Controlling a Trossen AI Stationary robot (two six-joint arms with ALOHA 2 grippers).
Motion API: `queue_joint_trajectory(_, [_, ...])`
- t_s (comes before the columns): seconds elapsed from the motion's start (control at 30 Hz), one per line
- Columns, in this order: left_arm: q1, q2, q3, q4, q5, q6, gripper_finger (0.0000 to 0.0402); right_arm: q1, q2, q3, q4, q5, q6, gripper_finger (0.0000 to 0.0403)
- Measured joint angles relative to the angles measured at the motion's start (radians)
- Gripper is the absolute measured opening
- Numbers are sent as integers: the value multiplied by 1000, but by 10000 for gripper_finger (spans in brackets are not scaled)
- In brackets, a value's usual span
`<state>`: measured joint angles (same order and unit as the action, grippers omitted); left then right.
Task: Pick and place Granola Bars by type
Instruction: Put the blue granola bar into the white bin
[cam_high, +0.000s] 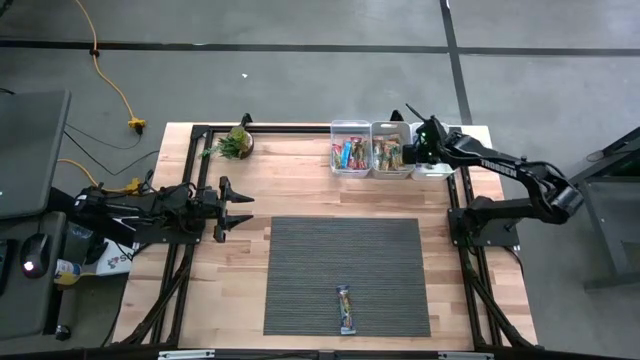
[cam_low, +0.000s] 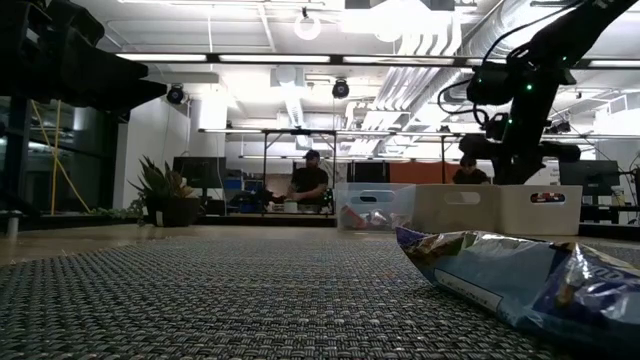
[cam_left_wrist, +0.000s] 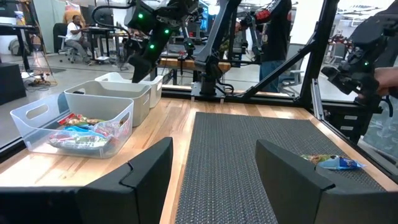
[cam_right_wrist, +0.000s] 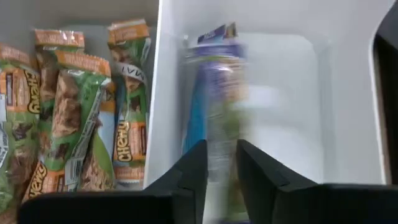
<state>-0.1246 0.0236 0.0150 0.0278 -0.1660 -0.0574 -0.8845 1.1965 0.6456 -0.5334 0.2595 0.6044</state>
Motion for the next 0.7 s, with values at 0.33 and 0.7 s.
queue_joint_trajectory(0.33, [0,0,0,0,0,0,227,1,7,0,53,-89,-32,112])
queue_joint_trajectory(0.7, [0,0,0,0,0,0,227,74,-187,-1,261,-239,-120,131])
